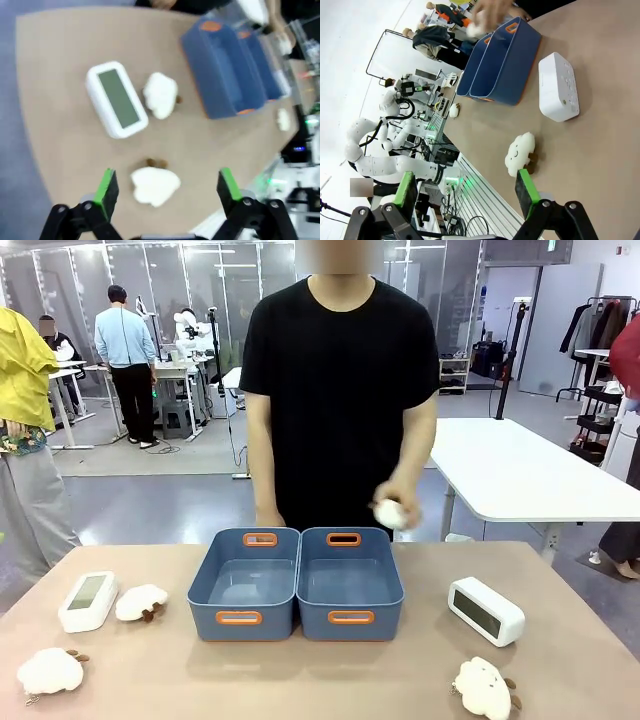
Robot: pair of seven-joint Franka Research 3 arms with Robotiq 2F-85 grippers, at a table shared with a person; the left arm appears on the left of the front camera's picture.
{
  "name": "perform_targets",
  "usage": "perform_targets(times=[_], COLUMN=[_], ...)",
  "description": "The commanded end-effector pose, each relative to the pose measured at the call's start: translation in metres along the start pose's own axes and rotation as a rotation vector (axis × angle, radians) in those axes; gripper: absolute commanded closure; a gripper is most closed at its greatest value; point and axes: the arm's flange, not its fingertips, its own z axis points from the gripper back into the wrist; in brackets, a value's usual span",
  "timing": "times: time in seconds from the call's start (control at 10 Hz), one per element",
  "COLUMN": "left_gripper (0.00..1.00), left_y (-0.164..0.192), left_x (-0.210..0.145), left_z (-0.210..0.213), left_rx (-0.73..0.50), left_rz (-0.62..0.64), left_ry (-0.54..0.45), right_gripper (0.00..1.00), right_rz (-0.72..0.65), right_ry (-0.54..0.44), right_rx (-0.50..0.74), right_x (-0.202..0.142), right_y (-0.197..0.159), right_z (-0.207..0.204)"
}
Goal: Sort the digital clocks into the basket.
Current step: Pick up the Digital clock from the table and place it into the empty Plastic storage basket.
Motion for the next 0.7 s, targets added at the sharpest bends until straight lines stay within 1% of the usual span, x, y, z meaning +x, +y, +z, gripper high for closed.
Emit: perform_targets(times=[0.0,0.1,0.2,0.3,0.5,0.6], left_gripper=[0.0,0.0,0.0,0.0,0.0,0.0], left_y=[-0.024,-0.038,-0.047,-0.052,-0.054,-0.054], left_x=[0.015,0.027,0.04,0.05,0.061,0.061], left_z=[-0.023,-0.036,-0.057,-0.072,-0.11,-0.125], left_rx=[0.207,0.298,0.326,0.39,0.449,0.467], left_rz=[-0.035,-0.067,-0.116,-0.12,-0.103,-0.065], left_ry=[0.21,0.268,0.292,0.327,0.303,0.289], right_gripper=[0.0,0.0,0.0,0.0,0.0,0.0], right_rz=[0.007,0.007,0.007,0.007,0.007,0.007], right_ry=[-0.005,-0.005,-0.005,-0.005,-0.005,-0.005], right_rx=[0.009,0.009,0.009,0.009,0.009,0.009], right_x=[0.0,0.0,0.0,0.0,0.0,0.0], right_y=[0.001,0.001,0.001,0.001,0.001,0.001], right_z=[0.0,0.0,0.0,0.0,0.0,0.0])
